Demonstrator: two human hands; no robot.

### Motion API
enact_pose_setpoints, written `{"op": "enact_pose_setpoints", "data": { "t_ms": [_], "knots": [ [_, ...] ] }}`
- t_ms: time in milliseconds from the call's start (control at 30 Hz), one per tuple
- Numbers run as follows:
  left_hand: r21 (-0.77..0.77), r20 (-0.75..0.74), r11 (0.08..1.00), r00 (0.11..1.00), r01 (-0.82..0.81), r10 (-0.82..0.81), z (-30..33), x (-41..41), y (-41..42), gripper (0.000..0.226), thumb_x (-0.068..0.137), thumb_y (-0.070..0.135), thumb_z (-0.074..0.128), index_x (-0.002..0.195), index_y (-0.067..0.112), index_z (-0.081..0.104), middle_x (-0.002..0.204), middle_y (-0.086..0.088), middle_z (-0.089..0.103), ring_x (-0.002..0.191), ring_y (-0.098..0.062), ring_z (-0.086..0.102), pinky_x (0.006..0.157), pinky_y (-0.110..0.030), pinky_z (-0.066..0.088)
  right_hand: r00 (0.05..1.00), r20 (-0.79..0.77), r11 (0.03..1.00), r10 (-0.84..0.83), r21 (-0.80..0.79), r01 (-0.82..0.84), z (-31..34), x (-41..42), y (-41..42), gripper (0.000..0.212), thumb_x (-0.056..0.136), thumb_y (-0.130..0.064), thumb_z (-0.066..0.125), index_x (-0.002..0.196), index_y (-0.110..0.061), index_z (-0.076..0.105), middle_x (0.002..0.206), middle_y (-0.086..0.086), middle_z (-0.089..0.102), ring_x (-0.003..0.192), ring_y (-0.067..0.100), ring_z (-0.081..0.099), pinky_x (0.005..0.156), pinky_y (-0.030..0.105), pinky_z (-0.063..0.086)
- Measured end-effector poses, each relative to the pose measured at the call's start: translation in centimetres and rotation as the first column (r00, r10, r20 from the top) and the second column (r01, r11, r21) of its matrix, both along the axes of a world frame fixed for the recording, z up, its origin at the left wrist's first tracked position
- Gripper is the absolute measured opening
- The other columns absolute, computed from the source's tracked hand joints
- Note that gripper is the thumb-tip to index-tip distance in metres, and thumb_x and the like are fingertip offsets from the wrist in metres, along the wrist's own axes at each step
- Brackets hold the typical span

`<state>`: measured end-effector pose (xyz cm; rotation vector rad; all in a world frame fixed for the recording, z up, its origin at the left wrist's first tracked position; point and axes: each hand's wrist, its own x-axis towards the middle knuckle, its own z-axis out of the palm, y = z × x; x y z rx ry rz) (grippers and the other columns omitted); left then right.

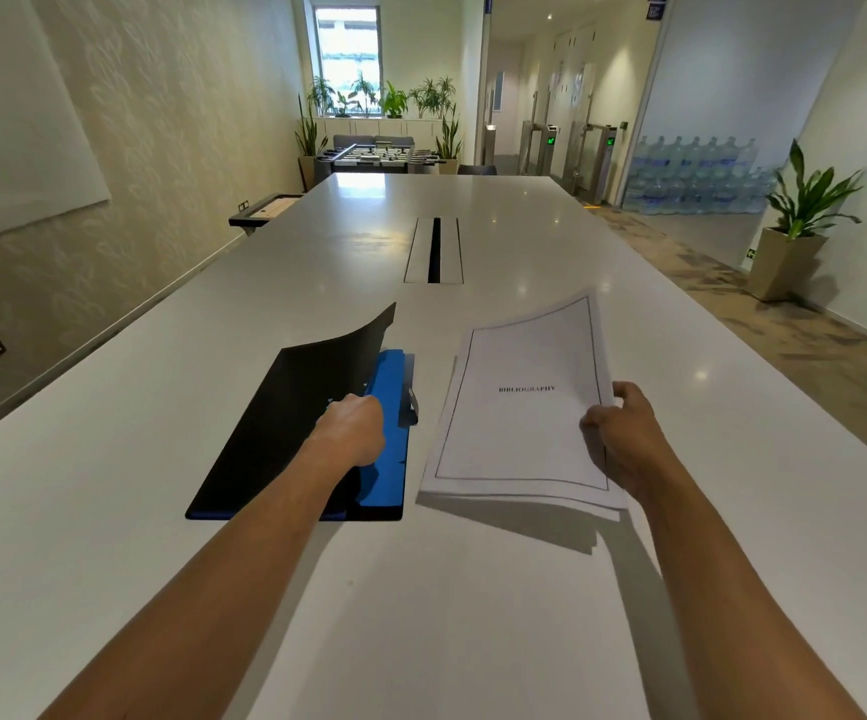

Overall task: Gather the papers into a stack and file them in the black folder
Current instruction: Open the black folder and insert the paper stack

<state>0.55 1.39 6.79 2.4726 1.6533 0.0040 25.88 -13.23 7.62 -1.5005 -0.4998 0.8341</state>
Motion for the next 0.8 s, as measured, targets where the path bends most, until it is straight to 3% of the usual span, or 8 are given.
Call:
{"op": "enact_pose_setpoints", "data": {
  "t_ms": [100, 200, 300, 467, 600, 800],
  "knots": [
    [-0.01, 0.042, 1.0, 0.999, -0.013, 0.013, 0.5, 0.0, -0.1, 0.016, 0.091, 0.013, 0.052, 0.076, 0.013, 0.047, 0.075, -0.003, 0.051, 0.055, -0.01, 0.047, 0.045, -0.021, 0.035, 0.999, -0.028, 0.997, -0.044, 0.059, 0.046, 1.2, -0.6, 0.6, 0.042, 0.089, 0.007, 0.044, 0.124, -0.016, 0.045, 0.097, 0.016, 0.062, 0.058, 0.017, 0.056, 0.044, 0.018, 0.047],
    [-0.014, 0.081, 1.0, 0.997, -0.002, 0.003, 1.1, 0.2, -0.4, 0.022, 0.09, 0.011, 0.051, 0.069, 0.015, 0.045, 0.072, -0.003, 0.05, 0.052, -0.009, 0.044, 0.043, -0.021, 0.033, 0.994, 0.07, 0.994, -0.081, 0.077, 0.075, 1.9, -1.8, 1.4, 0.043, 0.09, 0.005, 0.045, 0.127, -0.016, 0.043, 0.092, 0.015, 0.062, 0.057, 0.017, 0.057, 0.042, 0.018, 0.046],
    [-0.014, 0.098, 1.0, 0.995, 0.011, -0.01, 1.8, 0.7, -0.8, 0.02, 0.09, 0.012, 0.052, 0.071, 0.014, 0.047, 0.074, -0.003, 0.051, 0.054, -0.01, 0.045, 0.045, -0.021, 0.035, 0.971, 0.225, 0.995, -0.082, 0.07, 0.068, 2.0, -3.3, 2.2, 0.039, 0.091, 0.002, 0.046, 0.125, -0.014, 0.041, 0.083, 0.008, 0.061, 0.048, 0.006, 0.057, 0.04, 0.016, 0.046],
    [-0.037, 0.111, 0.999, 0.993, 0.036, -0.032, 2.4, 1.3, -1.9, 0.019, 0.091, 0.012, 0.051, 0.073, 0.015, 0.047, 0.077, -0.004, 0.051, 0.056, -0.01, 0.045, 0.05, -0.02, 0.037, 0.901, 0.432, 0.999, 0.035, -0.041, -0.02, 1.4, -5.1, 3.0, 0.04, 0.093, -0.007, 0.048, 0.13, -0.017, 0.036, 0.112, 0.009, 0.053, 0.092, 0.026, 0.057, 0.074, 0.034, 0.042],
    [-0.037, 0.113, 0.997, 0.992, 0.066, -0.061, 2.5, 1.9, -2.9, 0.013, 0.089, 0.009, 0.05, 0.077, 0.012, 0.048, 0.076, -0.004, 0.051, 0.055, -0.01, 0.047, 0.05, -0.02, 0.038, 0.888, 0.441, 0.99, 0.128, -0.104, -0.091, 0.8, -6.2, 3.3, 0.042, 0.091, -0.006, 0.047, 0.13, -0.014, 0.037, 0.114, 0.01, 0.056, 0.089, 0.022, 0.058, 0.07, 0.031, 0.043],
    [-0.04, 0.128, 0.993, 0.986, 0.111, -0.105, 2.3, 3.0, -4.2, 0.018, 0.089, 0.009, 0.049, 0.072, 0.013, 0.044, 0.072, -0.002, 0.048, 0.055, -0.011, 0.049, 0.046, -0.019, 0.036, 0.878, 0.412, 0.964, 0.244, -0.197, -0.176, -0.1, -7.3, 3.5, 0.038, 0.09, -0.003, 0.048, 0.126, -0.012, 0.041, 0.122, 0.015, 0.056, 0.103, 0.031, 0.057, 0.077, 0.035, 0.046]
  ]
}}
